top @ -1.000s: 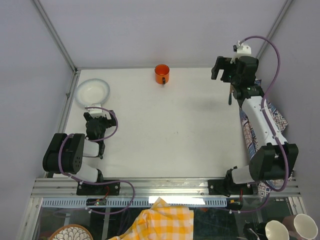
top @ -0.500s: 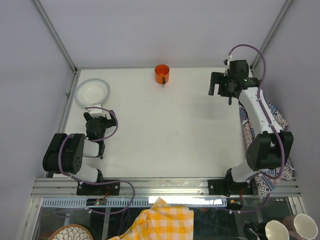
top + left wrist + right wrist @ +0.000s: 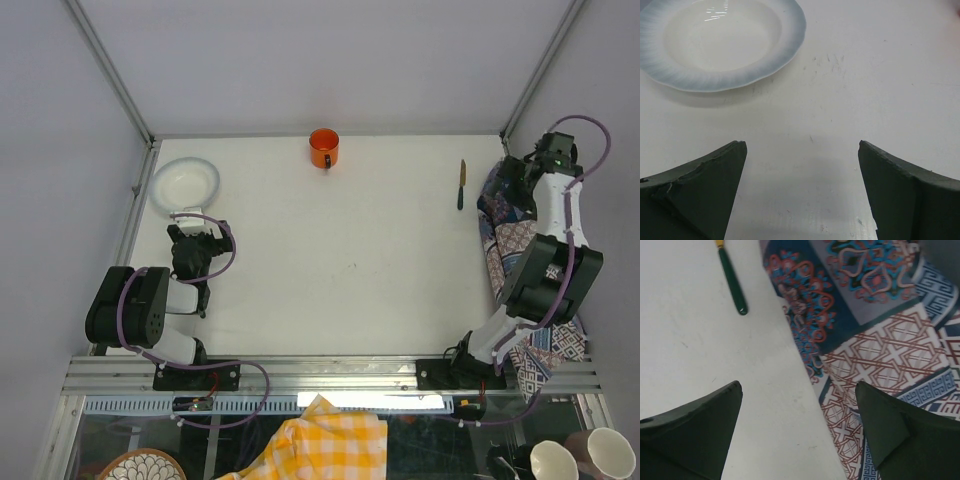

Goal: Set the dinner table for one person
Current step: Pick up the napkin from the corner of the board.

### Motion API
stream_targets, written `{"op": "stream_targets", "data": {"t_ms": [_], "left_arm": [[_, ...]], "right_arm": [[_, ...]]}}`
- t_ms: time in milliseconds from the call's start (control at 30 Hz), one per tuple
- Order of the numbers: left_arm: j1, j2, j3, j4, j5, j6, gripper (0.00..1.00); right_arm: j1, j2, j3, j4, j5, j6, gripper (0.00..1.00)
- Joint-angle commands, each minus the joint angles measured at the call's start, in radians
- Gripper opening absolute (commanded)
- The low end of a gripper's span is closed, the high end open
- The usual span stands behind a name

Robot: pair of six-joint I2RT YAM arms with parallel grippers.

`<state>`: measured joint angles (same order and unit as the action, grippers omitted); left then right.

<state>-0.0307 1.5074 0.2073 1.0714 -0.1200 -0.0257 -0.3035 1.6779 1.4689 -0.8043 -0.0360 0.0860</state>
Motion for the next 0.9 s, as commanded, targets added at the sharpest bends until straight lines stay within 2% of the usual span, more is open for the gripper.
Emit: {"op": "stream_targets", "data": {"t_ms": [0,233,300,333,667,867], "left_arm": [[0.010,-0.006,0.023,0.051,0.030,-0.005,0.99],[0.010,-0.006,0.023,0.052,0.029,-0.005,0.99],[0.010,-0.006,0.023,0.052,0.029,-0.005,0.99],[0.009,-0.006,0.022,0.052,0.029,-0.005,0.99],[0.009,-0.007,0.022,0.051,0.029,-0.005,0.99],[0.010,-0.007,0.023,0.052,0.030,-0.005,0.99]], "right_arm": [[-0.052,-0.032,0.004,0.057,-0.001,0.005,1.00],[-0.058,-0.027,0.016,0.046,-0.001,0.005,1.00],[-0.063,-0.036,0.018,0.058,0.411,-0.041,0.97],[-0.064,-0.039,0.024,0.062,0.424,0.218,0.97],[-0.063,-0.073,0.170,0.093,0.193,0.215,0.96],[-0.063,0.028,0.263,0.148,0.201,0.132,0.95]]}}
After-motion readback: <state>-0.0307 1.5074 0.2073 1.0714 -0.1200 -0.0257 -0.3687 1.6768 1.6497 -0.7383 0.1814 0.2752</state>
